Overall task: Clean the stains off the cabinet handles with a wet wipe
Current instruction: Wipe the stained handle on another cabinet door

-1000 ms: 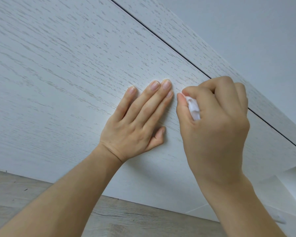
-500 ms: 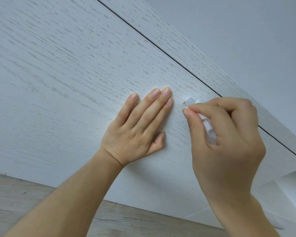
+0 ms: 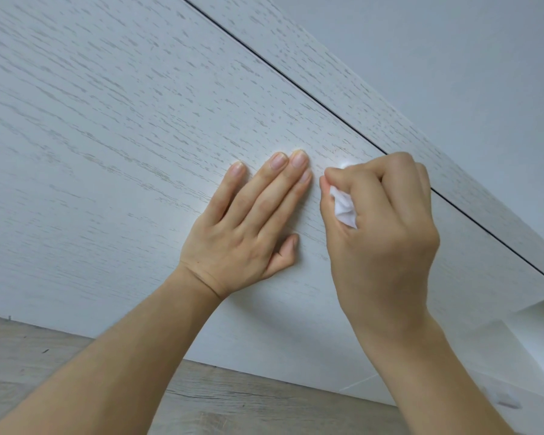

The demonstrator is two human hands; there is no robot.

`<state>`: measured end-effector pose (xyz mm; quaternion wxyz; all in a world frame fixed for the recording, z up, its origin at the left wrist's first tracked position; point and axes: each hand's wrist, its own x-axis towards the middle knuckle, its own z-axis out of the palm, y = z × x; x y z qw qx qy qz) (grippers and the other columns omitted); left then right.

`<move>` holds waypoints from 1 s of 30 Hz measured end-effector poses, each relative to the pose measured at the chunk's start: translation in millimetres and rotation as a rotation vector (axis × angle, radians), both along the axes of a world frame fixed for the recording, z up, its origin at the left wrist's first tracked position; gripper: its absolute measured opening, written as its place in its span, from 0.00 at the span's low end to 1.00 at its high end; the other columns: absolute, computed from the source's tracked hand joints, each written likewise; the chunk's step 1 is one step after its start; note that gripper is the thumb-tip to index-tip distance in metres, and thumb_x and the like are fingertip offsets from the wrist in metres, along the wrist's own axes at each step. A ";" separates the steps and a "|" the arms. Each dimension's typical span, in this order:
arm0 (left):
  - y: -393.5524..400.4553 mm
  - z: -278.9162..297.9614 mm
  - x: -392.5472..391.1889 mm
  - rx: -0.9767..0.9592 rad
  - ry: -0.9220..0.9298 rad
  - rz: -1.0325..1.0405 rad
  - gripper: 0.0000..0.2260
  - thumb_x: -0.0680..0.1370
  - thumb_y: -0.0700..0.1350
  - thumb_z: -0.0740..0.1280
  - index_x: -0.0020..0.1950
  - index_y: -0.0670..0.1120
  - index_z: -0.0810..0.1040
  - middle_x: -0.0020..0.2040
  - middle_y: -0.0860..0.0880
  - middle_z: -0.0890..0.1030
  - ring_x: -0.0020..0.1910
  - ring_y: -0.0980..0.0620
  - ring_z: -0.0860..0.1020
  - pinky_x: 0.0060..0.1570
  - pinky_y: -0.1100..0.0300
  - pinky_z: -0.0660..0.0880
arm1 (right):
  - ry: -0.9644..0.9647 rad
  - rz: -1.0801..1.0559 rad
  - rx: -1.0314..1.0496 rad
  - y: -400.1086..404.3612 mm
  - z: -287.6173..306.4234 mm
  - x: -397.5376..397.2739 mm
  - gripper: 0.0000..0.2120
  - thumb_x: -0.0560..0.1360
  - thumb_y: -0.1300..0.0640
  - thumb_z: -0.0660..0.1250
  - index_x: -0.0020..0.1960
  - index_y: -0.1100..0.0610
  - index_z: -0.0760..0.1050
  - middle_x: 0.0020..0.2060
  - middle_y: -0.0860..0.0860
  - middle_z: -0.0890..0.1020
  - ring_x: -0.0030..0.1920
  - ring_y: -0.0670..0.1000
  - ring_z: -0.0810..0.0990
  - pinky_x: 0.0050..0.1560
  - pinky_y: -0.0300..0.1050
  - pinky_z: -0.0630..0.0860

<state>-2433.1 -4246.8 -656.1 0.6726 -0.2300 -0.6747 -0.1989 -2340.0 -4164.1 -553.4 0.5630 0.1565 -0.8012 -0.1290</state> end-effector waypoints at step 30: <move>16.5 8.1 12.3 0.061 -0.104 0.046 0.32 0.77 0.54 0.58 0.77 0.42 0.55 0.74 0.44 0.53 0.77 0.51 0.48 0.71 0.45 0.48 | 0.078 0.350 0.032 30.2 -5.0 -1.2 0.03 0.71 0.72 0.74 0.45 0.69 0.83 0.41 0.60 0.84 0.39 0.59 0.82 0.43 0.48 0.80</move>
